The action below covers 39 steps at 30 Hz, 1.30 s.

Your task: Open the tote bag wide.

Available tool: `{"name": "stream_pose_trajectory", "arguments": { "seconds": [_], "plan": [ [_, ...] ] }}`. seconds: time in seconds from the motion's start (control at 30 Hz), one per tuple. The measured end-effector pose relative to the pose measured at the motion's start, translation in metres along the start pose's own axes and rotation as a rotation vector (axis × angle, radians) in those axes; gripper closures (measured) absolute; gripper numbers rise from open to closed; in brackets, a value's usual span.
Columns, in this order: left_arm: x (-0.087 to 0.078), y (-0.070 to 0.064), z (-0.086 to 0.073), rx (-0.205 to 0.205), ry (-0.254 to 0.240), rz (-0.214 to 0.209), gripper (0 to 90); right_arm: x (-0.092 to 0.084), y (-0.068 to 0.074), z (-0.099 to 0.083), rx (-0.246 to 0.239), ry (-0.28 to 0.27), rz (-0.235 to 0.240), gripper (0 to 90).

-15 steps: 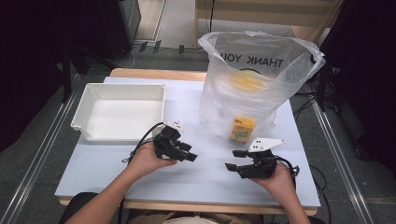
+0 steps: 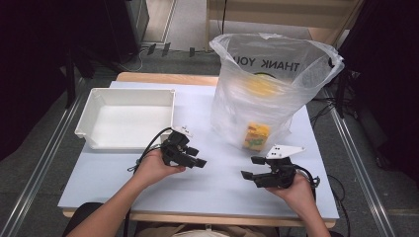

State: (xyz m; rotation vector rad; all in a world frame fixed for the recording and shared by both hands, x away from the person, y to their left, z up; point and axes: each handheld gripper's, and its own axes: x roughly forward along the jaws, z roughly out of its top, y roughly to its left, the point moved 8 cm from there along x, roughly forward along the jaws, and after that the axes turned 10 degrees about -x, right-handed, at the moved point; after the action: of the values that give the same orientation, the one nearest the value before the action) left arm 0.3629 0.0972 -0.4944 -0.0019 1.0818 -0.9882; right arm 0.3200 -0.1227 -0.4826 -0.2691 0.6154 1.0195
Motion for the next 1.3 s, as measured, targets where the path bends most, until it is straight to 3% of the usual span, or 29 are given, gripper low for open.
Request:
{"name": "stream_pose_trajectory", "arguments": {
  "seconds": [0.37, 1.3],
  "plan": [
    [-0.0007, 0.0024, 0.0005, 0.004, -0.008, 0.027, 38.1, -0.0006, -0.0016, -0.0005, 0.009, 0.005, -0.006, 40.9],
    [-0.001, 0.0016, -0.0004, 0.022, -0.006, 0.039, 41.8, -0.0022, -0.0054, -0.0046, 0.022, 0.029, 0.005, 41.1]
  ]
}}
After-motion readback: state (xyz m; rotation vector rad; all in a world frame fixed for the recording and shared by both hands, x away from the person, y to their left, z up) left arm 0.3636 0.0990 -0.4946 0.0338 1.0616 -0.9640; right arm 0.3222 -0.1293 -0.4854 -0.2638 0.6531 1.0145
